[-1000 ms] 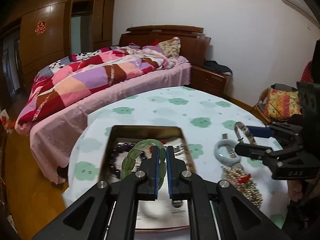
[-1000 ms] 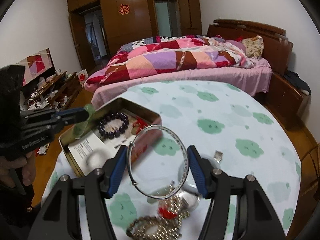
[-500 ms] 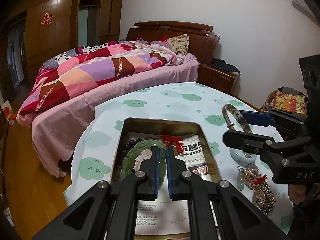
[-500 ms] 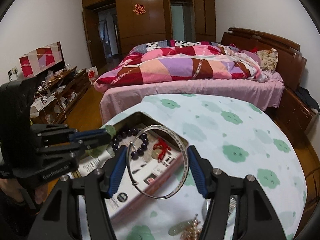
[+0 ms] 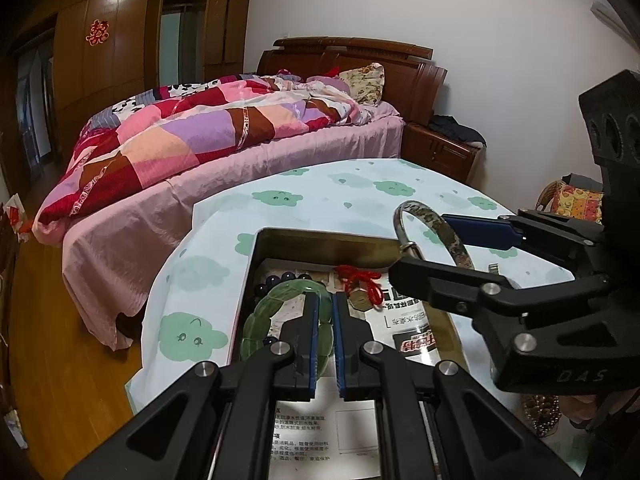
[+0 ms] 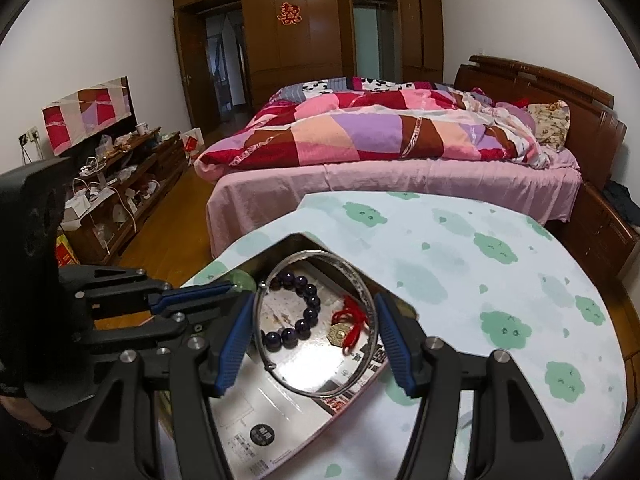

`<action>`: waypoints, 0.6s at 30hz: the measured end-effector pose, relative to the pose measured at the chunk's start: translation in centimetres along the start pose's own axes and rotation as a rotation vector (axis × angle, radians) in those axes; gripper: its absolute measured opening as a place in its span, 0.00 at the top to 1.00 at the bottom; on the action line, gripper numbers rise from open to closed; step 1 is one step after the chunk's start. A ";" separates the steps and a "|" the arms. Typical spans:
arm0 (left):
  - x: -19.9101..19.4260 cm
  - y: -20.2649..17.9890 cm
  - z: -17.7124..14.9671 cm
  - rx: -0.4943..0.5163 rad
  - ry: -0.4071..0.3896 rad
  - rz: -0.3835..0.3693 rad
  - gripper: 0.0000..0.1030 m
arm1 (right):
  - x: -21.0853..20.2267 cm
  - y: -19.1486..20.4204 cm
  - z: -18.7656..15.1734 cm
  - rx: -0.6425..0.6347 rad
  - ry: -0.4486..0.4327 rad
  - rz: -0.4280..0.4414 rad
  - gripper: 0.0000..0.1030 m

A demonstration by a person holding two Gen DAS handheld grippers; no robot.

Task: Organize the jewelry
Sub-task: 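Carry both bangles into the tin box and open both tools to release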

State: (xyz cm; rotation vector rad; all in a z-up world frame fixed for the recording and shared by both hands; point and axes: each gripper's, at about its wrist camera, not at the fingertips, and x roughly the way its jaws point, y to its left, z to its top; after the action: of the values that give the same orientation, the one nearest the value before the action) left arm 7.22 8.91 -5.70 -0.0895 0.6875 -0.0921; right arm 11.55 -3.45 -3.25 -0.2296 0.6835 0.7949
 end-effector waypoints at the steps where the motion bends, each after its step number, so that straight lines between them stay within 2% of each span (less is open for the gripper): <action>1: 0.1 0.1 0.0 0.000 0.002 0.001 0.95 | 0.1 0.0 0.0 0.002 0.003 0.000 0.39; 18: 1.5 0.1 -0.5 0.009 0.033 0.011 0.95 | 2.4 -0.6 -0.5 0.024 0.072 -0.006 0.39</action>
State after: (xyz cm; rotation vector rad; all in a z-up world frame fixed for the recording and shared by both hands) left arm 8.07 8.84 -7.02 -0.0757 0.7206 -0.0868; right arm 12.93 -2.73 -5.19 -0.2394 0.7589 0.7750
